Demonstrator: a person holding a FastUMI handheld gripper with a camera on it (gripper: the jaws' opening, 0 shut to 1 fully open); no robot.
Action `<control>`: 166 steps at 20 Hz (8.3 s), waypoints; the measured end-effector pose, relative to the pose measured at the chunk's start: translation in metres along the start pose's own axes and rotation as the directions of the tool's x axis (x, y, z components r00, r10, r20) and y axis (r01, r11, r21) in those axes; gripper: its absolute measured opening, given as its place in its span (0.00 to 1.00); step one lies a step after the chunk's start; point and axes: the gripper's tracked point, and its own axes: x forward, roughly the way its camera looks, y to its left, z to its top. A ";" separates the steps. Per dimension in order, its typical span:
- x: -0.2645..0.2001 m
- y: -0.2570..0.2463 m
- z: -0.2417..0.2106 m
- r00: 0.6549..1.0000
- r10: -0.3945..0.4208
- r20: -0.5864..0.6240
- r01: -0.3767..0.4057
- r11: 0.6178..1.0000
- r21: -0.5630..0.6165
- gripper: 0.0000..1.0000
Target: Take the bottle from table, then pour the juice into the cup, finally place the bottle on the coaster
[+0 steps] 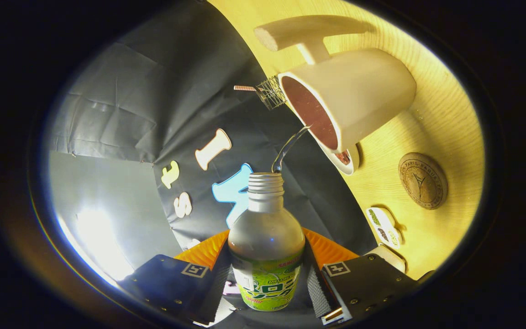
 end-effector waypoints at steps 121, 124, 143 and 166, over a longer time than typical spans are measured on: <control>-0.032 0.014 -0.071 0.972 -0.237 0.005 -0.127 -0.541 -0.831 0.77; -0.028 0.007 -0.071 0.968 -0.250 -0.020 -0.147 -0.501 -0.853 0.77; 0.009 -0.069 -0.024 0.949 -0.315 0.009 -0.177 -0.556 -0.812 0.77; 0.007 -0.046 -0.048 0.947 -0.293 -0.127 -0.279 -0.562 -0.779 0.96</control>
